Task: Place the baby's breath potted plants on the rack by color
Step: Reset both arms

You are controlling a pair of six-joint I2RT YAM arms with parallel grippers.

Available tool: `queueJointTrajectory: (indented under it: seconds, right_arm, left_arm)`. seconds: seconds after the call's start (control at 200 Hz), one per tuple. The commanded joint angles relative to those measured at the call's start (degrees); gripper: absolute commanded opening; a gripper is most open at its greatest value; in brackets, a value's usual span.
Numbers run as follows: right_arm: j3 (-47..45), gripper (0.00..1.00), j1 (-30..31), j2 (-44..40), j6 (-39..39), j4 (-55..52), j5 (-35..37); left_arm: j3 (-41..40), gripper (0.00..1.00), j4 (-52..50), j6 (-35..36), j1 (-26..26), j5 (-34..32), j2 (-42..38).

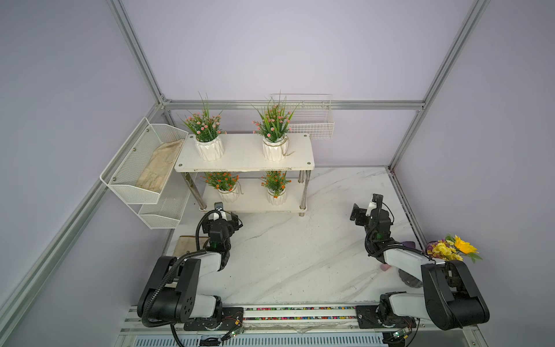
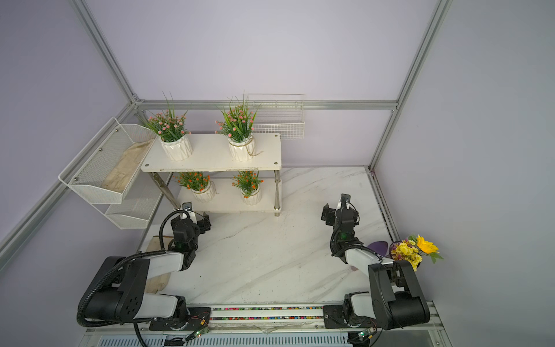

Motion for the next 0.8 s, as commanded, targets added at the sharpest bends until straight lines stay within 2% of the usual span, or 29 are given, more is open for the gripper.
queueJointTrajectory:
  seconds: [0.0,0.04,0.065,0.14,0.21,0.27,0.315,0.385,0.44,0.795]
  right_arm:
    - [-2.0,0.97,-1.4,6.4,-3.5,17.1,-4.6]
    - [-1.8,0.97,-1.6,10.3,-4.5,20.8,-5.6]
    - [-1.3,0.97,-1.9,12.7,-4.1,22.3,-5.8]
    - [-0.4,0.97,-2.6,18.5,-4.6,26.0,-9.4]
    - [0.0,0.97,-2.6,25.3,-5.7,33.0,-10.4]
    - [0.4,0.97,-2.7,22.7,-4.9,26.9,-10.8]
    - [0.7,0.97,-2.8,24.5,-5.2,29.8,-11.4]
    - [2.3,0.97,-3.0,23.6,-2.4,24.6,-7.3]
    - [1.4,0.97,-3.0,24.2,-3.3,28.1,-6.4]
    - [1.7,0.97,-3.0,24.0,-3.1,26.9,-6.6]
  left_arm:
    - [-2.9,1.00,16.8,0.7,1.1,2.2,6.7]
    - [-3.1,1.00,22.9,2.5,1.1,2.4,10.7]
    - [-2.9,1.00,23.4,2.9,1.1,2.3,11.1]
    - [-0.1,1.00,11.8,-0.5,1.9,2.0,7.5]
    - [2.7,1.00,8.7,-1.2,3.6,3.0,9.0]
    - [2.2,1.00,8.1,-1.9,3.9,3.9,8.2]
    - [2.5,1.00,8.2,-1.6,3.8,3.6,8.4]
    - [2.3,1.00,8.7,-1.5,3.9,3.7,8.4]
    - [2.2,1.00,8.7,-1.5,3.8,3.8,8.4]
    - [2.2,1.00,8.8,-1.2,3.9,3.9,8.4]
